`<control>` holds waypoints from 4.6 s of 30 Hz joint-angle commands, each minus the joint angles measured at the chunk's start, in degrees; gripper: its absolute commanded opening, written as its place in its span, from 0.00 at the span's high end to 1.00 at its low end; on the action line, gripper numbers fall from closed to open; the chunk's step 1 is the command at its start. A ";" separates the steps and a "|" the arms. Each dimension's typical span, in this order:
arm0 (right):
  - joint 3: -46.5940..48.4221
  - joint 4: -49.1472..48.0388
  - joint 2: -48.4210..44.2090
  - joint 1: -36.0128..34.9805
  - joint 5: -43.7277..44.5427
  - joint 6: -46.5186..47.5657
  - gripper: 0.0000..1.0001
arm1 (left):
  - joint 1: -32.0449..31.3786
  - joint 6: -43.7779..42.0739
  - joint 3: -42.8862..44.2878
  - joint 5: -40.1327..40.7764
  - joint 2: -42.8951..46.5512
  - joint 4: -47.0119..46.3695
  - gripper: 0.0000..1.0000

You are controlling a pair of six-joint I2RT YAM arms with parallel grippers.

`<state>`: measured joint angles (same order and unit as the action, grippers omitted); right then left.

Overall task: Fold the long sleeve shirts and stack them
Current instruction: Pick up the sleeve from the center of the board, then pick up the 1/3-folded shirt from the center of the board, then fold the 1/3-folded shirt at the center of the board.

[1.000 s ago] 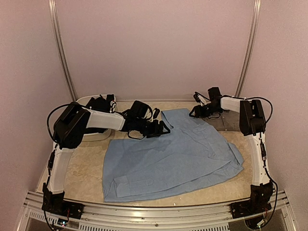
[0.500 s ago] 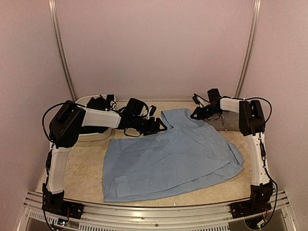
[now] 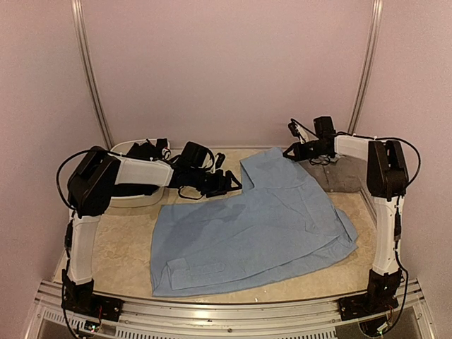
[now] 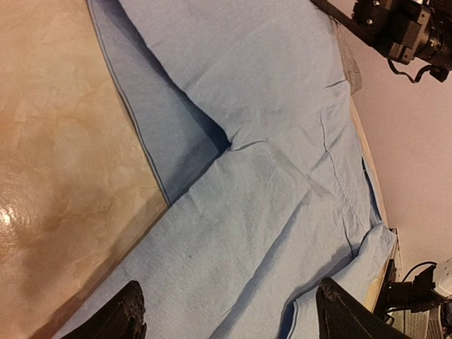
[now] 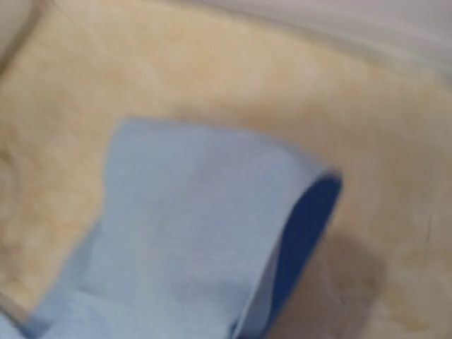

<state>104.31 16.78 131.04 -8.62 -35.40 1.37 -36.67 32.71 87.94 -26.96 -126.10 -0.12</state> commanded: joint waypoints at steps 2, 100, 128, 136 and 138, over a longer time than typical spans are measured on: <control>-6.45 -7.22 -9.30 -0.51 -2.50 0.04 1.00 | 0.95 -1.29 -1.66 1.49 5.05 0.95 0.21; -61.77 -12.65 -46.54 -2.43 21.87 -10.21 1.00 | 16.48 -66.37 10.57 -6.56 0.58 57.38 0.67; -55.42 -6.96 -47.93 -2.37 26.81 -9.91 1.00 | 2.41 -52.12 -6.09 18.18 20.97 43.64 1.00; -56.86 -7.25 -50.42 -2.43 32.45 -9.10 1.00 | -3.67 -47.70 -14.32 24.83 26.36 37.72 1.00; -57.85 -8.00 -51.15 -2.42 33.26 -9.09 1.00 | -5.61 -46.71 -15.43 26.72 26.85 37.57 1.00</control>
<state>47.57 9.06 82.72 -11.81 -6.02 -8.38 -39.29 -17.04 74.41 -5.17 -101.65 40.93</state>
